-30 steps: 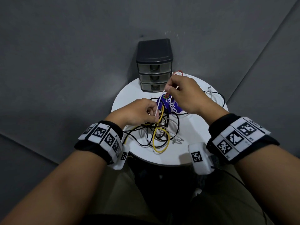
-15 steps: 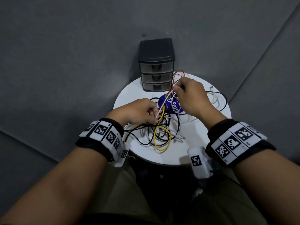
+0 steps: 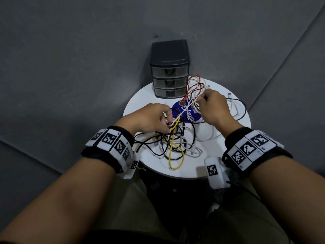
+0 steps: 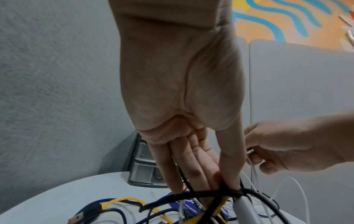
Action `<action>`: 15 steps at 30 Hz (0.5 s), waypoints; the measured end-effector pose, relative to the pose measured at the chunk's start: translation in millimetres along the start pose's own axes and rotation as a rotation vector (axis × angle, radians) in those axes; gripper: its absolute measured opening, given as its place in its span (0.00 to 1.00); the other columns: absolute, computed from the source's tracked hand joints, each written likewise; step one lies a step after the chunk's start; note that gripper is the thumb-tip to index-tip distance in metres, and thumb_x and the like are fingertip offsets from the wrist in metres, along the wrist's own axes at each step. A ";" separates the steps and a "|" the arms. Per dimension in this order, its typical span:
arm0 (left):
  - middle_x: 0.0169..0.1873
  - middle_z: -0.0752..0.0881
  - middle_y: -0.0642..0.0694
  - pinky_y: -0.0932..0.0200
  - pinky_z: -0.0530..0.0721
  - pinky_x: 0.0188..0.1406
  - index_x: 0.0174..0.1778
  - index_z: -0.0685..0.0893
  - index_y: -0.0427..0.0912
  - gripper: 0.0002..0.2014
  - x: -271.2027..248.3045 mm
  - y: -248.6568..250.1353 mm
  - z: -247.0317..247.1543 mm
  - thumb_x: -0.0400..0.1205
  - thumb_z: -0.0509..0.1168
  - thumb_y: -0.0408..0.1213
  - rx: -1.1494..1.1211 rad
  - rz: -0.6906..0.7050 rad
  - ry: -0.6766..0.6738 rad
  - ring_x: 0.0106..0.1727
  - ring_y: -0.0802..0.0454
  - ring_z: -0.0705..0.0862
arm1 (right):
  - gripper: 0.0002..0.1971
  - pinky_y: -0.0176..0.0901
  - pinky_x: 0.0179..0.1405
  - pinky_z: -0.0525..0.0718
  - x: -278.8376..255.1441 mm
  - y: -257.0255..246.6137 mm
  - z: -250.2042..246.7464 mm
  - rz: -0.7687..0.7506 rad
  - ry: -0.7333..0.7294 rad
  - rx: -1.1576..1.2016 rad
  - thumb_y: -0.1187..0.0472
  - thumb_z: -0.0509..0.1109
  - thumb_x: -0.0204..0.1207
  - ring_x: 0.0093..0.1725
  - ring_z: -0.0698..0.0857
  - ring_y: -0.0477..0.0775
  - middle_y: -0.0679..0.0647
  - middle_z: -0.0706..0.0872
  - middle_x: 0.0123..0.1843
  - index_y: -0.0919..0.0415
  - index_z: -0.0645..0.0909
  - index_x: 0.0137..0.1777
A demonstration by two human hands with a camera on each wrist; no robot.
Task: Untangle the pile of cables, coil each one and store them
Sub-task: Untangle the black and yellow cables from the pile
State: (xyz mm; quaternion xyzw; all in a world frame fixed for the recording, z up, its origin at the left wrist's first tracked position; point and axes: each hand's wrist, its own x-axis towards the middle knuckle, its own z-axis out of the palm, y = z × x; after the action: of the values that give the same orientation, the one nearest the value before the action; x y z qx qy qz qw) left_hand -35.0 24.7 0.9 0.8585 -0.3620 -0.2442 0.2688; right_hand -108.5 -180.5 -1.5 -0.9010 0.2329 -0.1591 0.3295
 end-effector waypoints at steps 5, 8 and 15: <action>0.31 0.88 0.54 0.59 0.80 0.43 0.41 0.87 0.50 0.09 1.5 1.0 -2.5 0.74 0.79 0.32 0.029 0.019 -0.041 0.33 0.59 0.82 | 0.11 0.46 0.43 0.74 2.9 7.0 2.8 0.062 -0.012 0.006 0.60 0.61 0.85 0.47 0.82 0.63 0.60 0.86 0.45 0.61 0.78 0.42; 0.32 0.88 0.54 0.57 0.80 0.44 0.45 0.88 0.50 0.10 2.3 2.0 -3.8 0.75 0.77 0.31 0.014 0.022 -0.061 0.34 0.59 0.83 | 0.10 0.50 0.48 0.79 5.8 9.3 3.5 0.120 -0.014 0.009 0.61 0.61 0.85 0.51 0.83 0.65 0.62 0.88 0.49 0.63 0.81 0.46; 0.37 0.85 0.49 0.52 0.79 0.47 0.54 0.86 0.46 0.11 1.4 -2.5 -4.0 0.80 0.74 0.28 -0.025 0.062 -0.150 0.38 0.54 0.81 | 0.11 0.58 0.60 0.85 16.8 11.7 0.9 0.170 -0.030 0.007 0.62 0.62 0.84 0.58 0.85 0.67 0.64 0.89 0.56 0.67 0.85 0.53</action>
State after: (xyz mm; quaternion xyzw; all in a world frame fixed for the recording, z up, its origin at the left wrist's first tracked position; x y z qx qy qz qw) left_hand -30.5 26.3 1.9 0.8228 -0.4043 -0.3039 0.2591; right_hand -97.7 -196.8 -7.7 -0.8792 0.3028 -0.1179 0.3484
